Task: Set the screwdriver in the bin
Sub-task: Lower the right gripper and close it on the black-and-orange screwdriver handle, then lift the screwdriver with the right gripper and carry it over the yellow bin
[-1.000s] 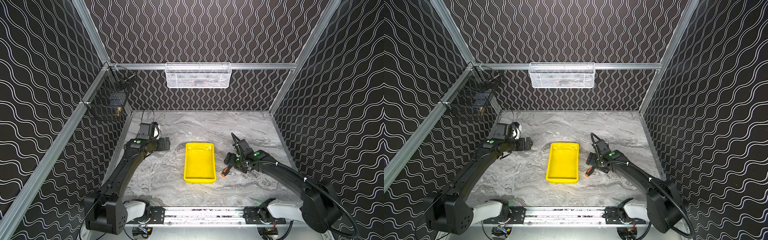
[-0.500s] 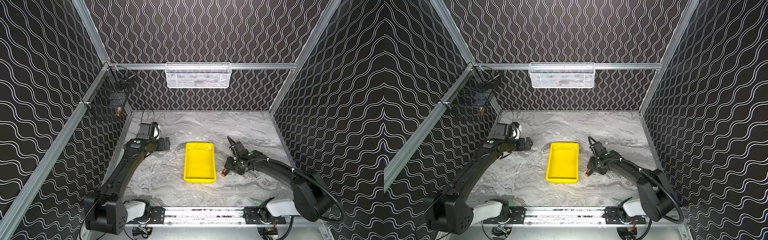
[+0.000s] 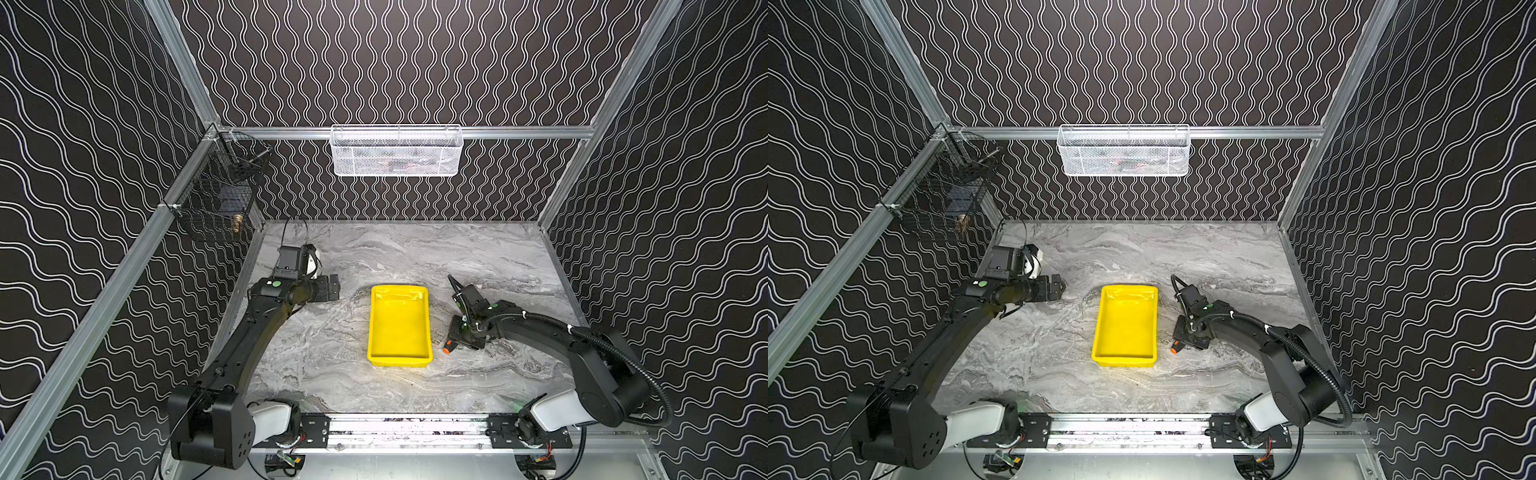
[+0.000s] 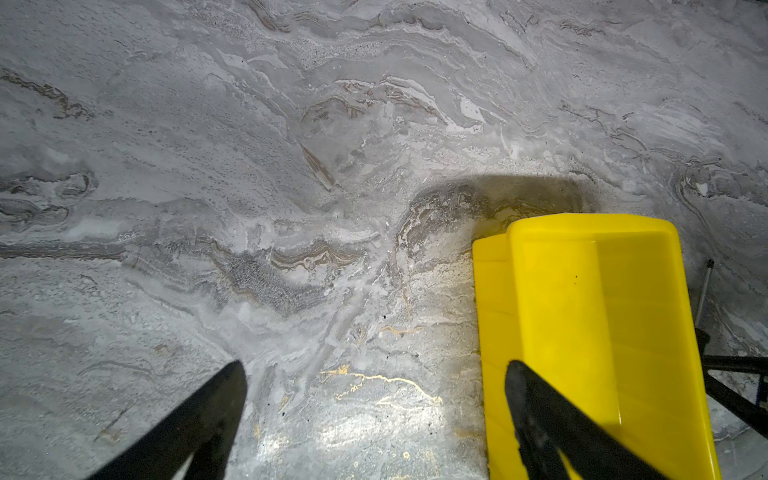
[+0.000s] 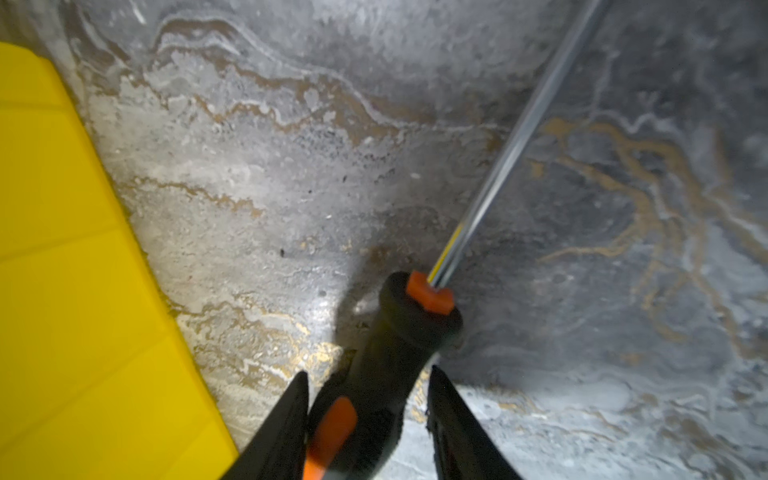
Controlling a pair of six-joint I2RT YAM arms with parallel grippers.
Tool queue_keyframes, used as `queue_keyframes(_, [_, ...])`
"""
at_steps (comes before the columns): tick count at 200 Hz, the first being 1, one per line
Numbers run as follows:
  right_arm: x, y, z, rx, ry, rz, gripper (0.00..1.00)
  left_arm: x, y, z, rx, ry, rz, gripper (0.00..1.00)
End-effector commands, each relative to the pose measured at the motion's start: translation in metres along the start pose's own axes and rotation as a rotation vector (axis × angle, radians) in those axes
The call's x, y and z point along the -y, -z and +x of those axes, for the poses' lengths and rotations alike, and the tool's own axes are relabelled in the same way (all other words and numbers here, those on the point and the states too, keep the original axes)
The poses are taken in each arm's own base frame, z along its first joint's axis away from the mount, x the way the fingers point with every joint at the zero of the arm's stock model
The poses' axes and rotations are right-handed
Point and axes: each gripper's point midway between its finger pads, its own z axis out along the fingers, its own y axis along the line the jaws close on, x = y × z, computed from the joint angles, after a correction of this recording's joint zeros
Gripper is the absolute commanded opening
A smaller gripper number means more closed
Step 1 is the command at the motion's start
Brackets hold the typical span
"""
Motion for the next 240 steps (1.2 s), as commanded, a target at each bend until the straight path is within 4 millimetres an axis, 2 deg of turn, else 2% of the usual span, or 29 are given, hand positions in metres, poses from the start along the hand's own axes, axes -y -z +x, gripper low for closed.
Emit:
queue_keyframes(1, [0.000,-0.002,-0.005,0.023,0.015,0.016,0.44,0.000,-0.001,-0.002,0.007,-0.013,0.004,0.99])
queue_keyframes(42, [0.000,-0.003,-0.006,0.028,0.034,0.031,0.28,-0.001,-0.001,-0.001,0.004,-0.011,0.001,0.99])
queue_keyframes(72, [0.001,0.006,-0.012,0.069,0.044,0.042,0.22,-0.002,-0.002,-0.001,0.002,-0.010,0.000,0.99])
queue_keyframes(170, [0.001,0.031,-0.031,0.135,0.131,0.093,0.15,-0.003,-0.002,0.000,0.000,-0.004,-0.002,0.99])
queue_keyframes(240, [-0.025,0.069,-0.039,0.141,0.345,0.033,0.12,-0.003,0.000,-0.003,0.012,-0.005,0.001,0.99])
